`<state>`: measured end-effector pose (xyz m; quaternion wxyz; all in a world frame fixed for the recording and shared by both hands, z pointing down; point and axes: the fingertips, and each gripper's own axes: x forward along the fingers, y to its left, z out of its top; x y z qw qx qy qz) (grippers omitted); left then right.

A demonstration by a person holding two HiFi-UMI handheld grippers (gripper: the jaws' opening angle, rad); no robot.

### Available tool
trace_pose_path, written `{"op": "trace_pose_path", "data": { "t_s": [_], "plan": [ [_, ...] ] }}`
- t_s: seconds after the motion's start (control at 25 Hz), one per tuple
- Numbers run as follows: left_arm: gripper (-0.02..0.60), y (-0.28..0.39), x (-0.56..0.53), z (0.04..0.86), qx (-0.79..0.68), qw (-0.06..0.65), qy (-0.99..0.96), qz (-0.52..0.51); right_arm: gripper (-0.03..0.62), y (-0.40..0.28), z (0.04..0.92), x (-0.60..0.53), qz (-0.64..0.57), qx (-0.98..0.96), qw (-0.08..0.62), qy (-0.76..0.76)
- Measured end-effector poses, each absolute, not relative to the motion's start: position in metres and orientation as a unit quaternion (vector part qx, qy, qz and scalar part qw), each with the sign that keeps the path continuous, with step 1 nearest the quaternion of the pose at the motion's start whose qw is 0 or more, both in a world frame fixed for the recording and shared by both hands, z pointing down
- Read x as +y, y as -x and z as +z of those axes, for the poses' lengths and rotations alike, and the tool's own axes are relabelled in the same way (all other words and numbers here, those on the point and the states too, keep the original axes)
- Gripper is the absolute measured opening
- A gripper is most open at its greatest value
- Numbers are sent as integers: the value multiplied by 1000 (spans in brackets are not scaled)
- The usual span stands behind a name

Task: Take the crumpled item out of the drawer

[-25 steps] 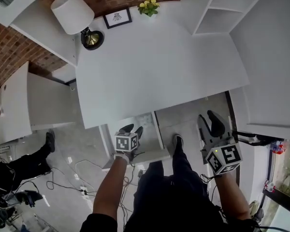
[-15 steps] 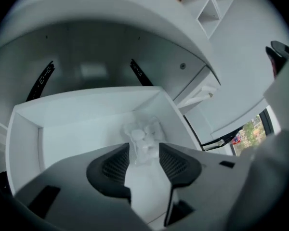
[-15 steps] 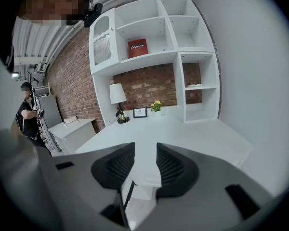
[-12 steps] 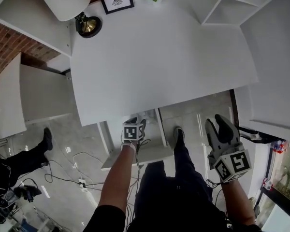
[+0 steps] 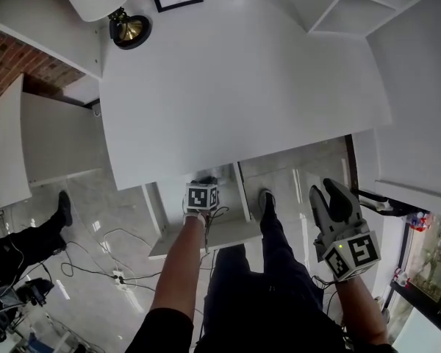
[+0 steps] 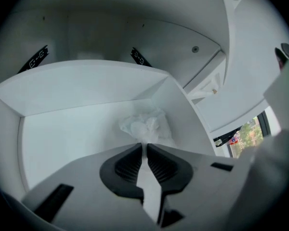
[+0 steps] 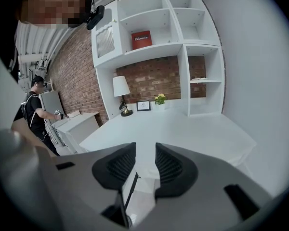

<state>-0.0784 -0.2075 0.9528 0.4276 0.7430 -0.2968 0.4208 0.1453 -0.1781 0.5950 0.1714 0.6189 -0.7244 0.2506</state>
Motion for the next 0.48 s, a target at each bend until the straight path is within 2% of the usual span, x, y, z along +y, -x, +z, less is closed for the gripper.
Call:
{"op": "trace_pose_path", "data": {
  "t_s": [0.12,0.48],
  "plan": [
    [26,74,-210,945,-297,422,-750,414,120,-145,596,-176,250,-724,168,-621],
    [23,77,-198,889,-280,382,-784,402,109,-128,577,-184,238,-743,134,-611]
  ]
}}
